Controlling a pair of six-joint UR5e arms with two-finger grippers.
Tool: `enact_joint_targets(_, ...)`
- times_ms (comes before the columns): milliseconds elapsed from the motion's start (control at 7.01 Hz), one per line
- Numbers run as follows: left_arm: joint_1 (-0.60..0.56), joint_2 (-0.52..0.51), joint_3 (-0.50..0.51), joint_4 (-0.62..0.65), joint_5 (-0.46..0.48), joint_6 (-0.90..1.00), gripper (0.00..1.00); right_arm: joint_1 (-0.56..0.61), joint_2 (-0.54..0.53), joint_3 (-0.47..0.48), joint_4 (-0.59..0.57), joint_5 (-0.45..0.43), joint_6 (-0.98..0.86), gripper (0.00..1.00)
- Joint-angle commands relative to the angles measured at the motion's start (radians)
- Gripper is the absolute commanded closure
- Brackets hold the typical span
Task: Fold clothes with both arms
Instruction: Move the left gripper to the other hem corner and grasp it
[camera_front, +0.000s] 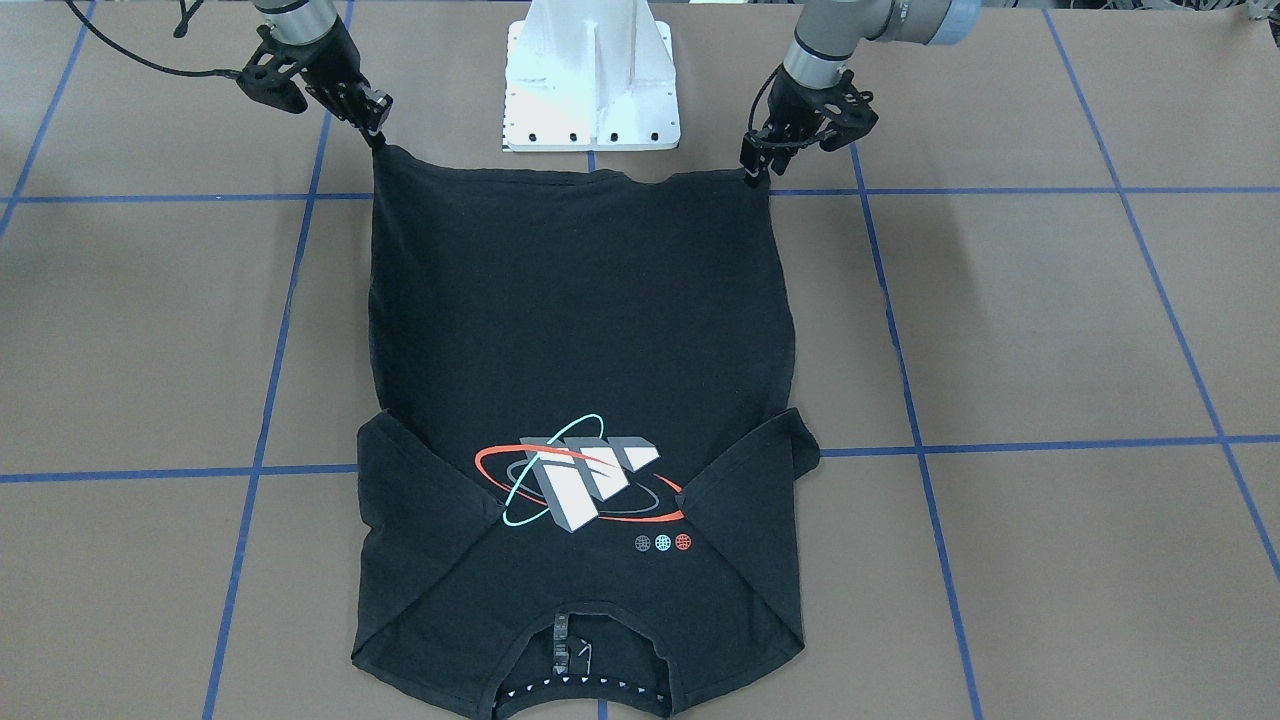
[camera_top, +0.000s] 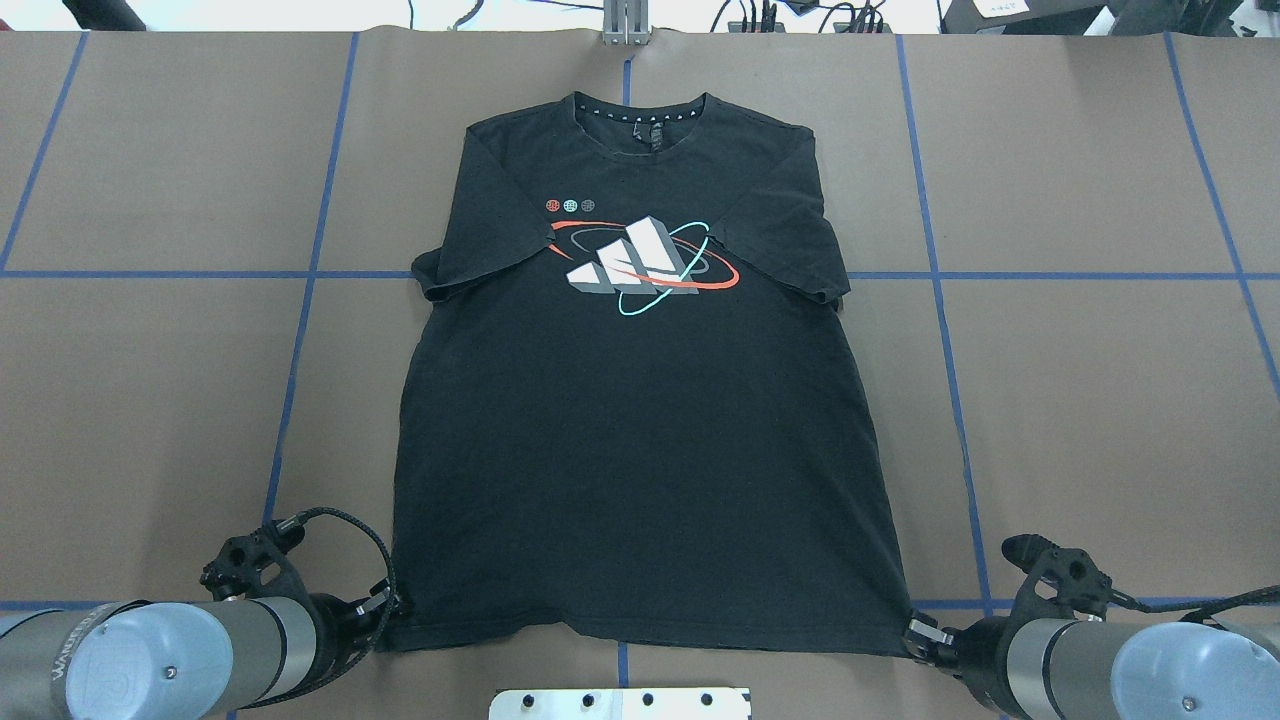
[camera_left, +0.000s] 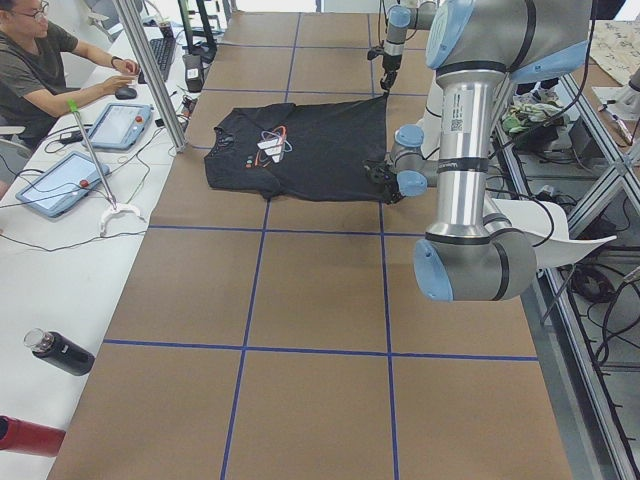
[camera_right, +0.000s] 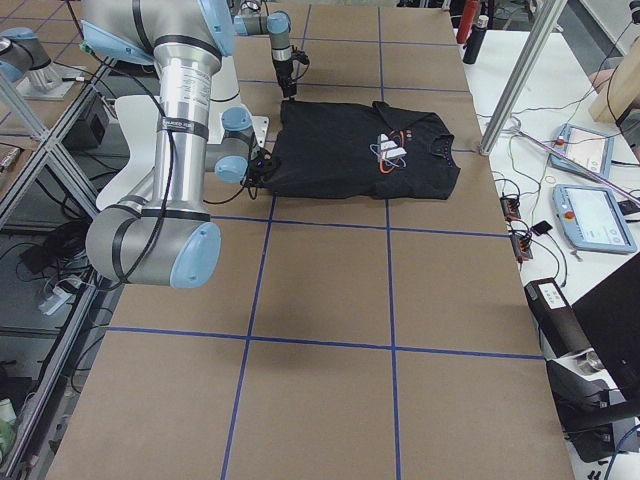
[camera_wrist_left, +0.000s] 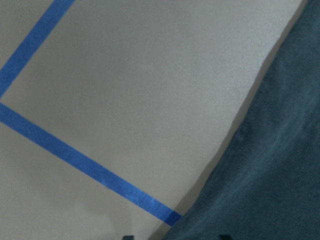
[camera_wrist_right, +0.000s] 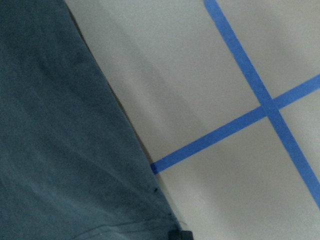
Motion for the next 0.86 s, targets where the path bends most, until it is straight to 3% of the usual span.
enact_joint_targets(0, 0.025, 0.002, 0.002, 0.000, -0.002, -0.001, 0.43, 0.000, 0.000, -0.001, 0.000, -0.001, 0.000, 1.00)
enact_joint_targets(143, 0.026, 0.001, -0.001, 0.001, -0.003, -0.001, 0.55, -0.002, 0.000, 0.001, 0.000, -0.001, 0.000, 1.00)
enact_joint_targets(285, 0.026, 0.002, -0.002, 0.000, -0.003, -0.001, 0.87, -0.002, 0.000, 0.001, 0.000, 0.000, 0.000, 1.00)
enact_joint_targets(428, 0.024, 0.004, -0.007, 0.001, -0.005, -0.001, 1.00, -0.002, 0.000, -0.001, 0.000, -0.001, 0.000, 1.00)
enact_joint_targets(713, 0.018, 0.009, -0.042, 0.005, -0.009, 0.000, 1.00, -0.002, 0.000, -0.001, 0.000, -0.001, 0.000, 1.00)
